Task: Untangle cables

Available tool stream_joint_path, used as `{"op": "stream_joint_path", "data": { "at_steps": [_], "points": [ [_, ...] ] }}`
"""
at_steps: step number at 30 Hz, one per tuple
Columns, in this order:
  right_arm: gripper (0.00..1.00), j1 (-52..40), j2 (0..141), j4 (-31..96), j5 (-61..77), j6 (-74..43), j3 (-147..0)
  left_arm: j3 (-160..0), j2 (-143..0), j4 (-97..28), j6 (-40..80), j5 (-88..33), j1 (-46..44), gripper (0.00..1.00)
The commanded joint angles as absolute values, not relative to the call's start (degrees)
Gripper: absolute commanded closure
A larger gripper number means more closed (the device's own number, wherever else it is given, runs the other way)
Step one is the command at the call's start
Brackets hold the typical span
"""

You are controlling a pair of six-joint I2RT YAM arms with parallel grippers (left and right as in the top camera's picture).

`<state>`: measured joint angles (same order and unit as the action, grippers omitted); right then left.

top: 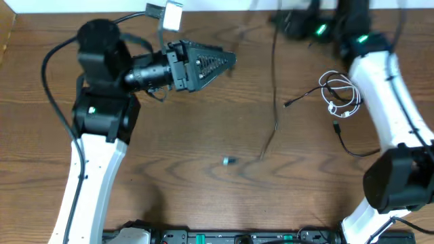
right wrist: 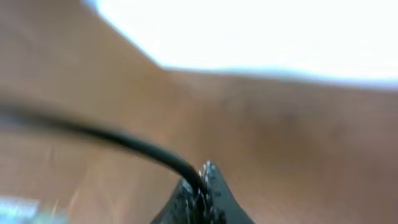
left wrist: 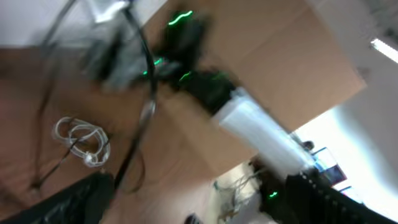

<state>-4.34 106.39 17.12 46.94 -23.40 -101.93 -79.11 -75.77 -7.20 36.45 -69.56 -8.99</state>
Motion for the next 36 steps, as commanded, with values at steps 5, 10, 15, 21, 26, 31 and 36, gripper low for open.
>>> {"op": "stream_joint_path", "data": {
  "at_steps": [5,10,15,21,26,31,36],
  "points": [
    [0.99,22.9,103.7,14.3,33.9,-39.6,-125.9,-79.2,-85.5,-30.6,9.4,-53.5,-7.5,0.07],
    [0.99,37.1,116.2,29.4,16.0,-25.4,-125.8,-79.1,-85.7,-32.2,7.5,-49.8,-7.5,0.06],
    [0.01,41.4,131.0,32.1,7.8,-18.3,-125.8,-79.1,-85.7,-32.9,7.5,-40.9,-10.9,0.06],
    [0.01,39.2,125.1,47.2,15.1,-23.1,-125.9,-79.1,-91.7,-25.0,7.3,-28.4,-24.3,0.06],
    [0.01,31.8,125.1,61.0,18.6,-17.8,-125.8,-79.4,-111.0,-2.2,7.6,-30.0,-33.5,0.08],
    [0.01,25.7,125.1,65.8,18.6,-14.9,-125.8,-90.4,-126.4,1.0,7.5,-30.9,-37.1,0.13],
    [0.01,24.0,125.1,67.7,18.6,-12.6,-125.8,-93.9,-134.5,7.9,7.5,-27.6,-39.6,0.23]
  ]
}}
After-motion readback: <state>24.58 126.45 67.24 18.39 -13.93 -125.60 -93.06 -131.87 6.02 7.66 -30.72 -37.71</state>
